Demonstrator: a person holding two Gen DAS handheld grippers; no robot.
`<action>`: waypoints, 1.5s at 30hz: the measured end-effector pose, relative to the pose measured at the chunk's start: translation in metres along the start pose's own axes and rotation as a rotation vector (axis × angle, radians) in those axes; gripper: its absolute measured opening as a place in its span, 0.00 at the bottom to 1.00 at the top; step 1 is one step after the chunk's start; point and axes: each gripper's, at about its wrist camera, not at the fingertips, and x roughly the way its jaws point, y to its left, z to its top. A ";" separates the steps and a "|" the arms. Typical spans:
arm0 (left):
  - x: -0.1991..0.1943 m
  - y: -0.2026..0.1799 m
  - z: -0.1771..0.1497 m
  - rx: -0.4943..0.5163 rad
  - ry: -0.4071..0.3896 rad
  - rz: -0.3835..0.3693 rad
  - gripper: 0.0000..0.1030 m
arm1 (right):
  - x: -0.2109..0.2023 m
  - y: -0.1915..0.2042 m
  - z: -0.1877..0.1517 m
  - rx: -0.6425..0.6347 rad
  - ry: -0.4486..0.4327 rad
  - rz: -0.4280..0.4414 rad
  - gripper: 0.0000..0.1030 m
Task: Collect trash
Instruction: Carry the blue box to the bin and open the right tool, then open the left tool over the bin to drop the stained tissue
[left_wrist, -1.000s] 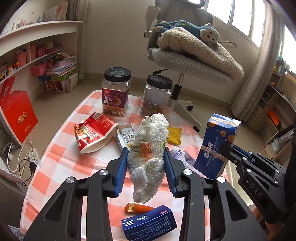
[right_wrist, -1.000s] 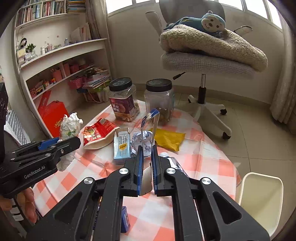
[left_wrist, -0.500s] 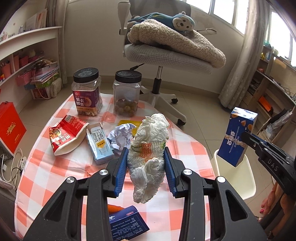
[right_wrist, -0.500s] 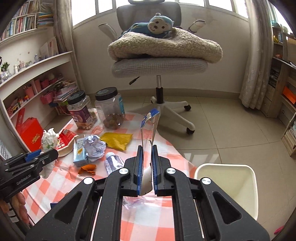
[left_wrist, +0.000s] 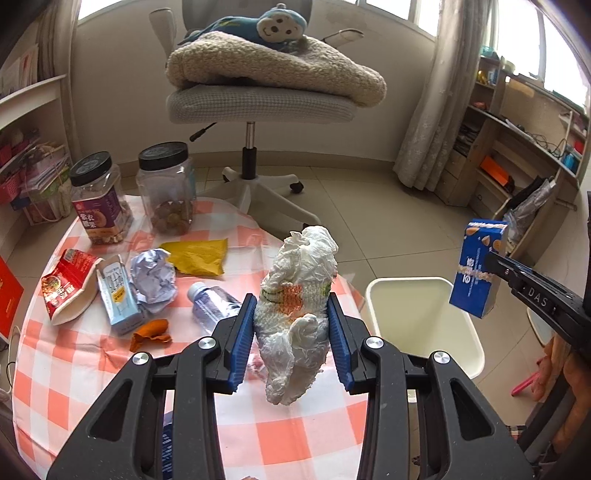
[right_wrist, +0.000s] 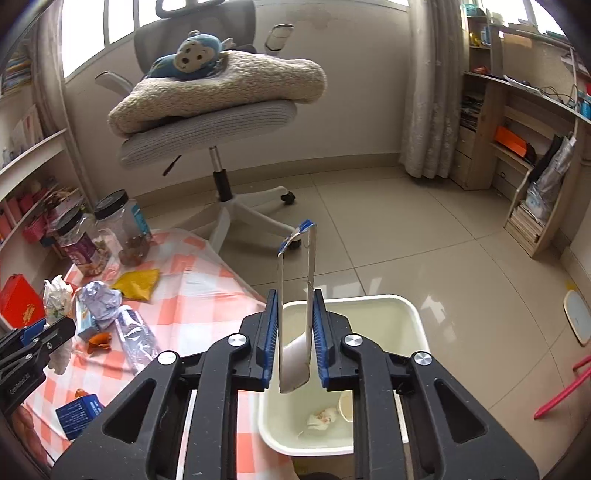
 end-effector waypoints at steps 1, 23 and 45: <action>0.003 -0.009 0.000 0.013 0.003 -0.009 0.37 | 0.001 -0.007 0.000 0.010 0.002 -0.018 0.49; 0.054 -0.149 0.002 0.136 0.055 -0.166 0.47 | -0.023 -0.121 0.002 0.202 -0.098 -0.238 0.88; 0.010 -0.057 0.019 0.077 -0.094 0.097 0.69 | -0.032 -0.014 0.004 -0.023 -0.181 -0.175 0.93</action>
